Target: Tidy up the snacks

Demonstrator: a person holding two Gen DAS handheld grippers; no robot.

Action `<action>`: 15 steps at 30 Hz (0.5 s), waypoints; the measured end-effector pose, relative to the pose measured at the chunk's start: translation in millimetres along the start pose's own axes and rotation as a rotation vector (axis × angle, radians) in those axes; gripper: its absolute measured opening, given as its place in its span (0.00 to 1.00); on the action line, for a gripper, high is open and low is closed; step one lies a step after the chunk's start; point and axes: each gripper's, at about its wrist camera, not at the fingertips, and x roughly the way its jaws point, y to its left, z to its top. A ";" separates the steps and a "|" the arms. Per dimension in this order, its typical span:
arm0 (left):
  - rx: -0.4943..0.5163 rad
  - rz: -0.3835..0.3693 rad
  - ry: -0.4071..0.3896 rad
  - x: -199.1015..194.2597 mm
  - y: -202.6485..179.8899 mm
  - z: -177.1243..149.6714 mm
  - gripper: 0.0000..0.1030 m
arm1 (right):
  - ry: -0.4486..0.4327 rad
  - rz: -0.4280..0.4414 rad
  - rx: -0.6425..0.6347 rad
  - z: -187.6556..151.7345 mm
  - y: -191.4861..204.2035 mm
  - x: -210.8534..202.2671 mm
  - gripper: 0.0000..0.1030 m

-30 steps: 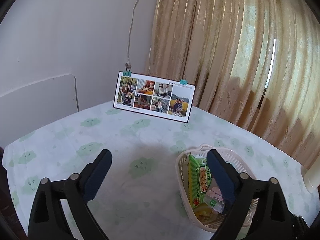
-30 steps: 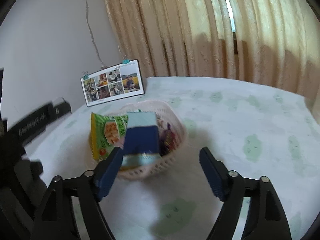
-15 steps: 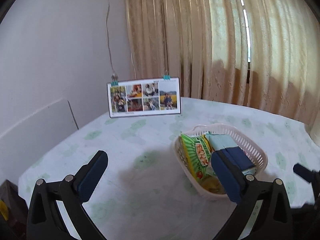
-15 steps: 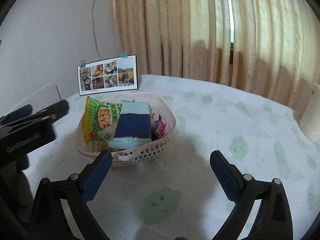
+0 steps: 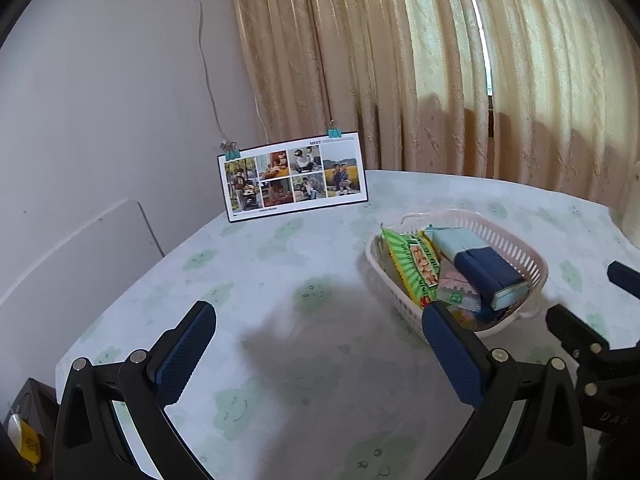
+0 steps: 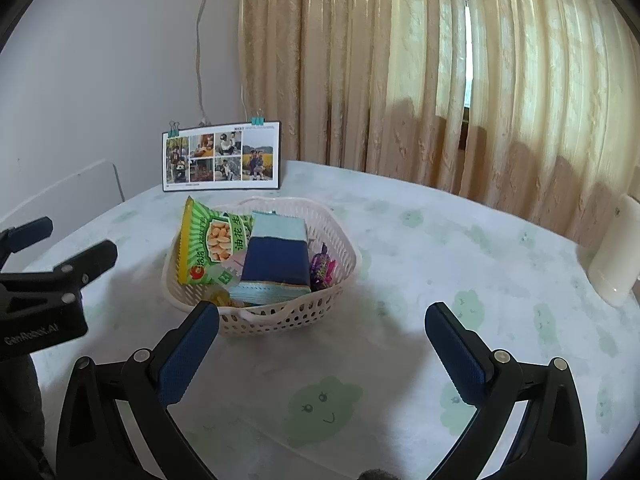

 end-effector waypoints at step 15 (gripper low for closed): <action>0.033 -0.037 0.001 -3.9 -8.9 -2.4 1.00 | 0.051 0.017 0.017 -1.1 -4.6 1.9 1.00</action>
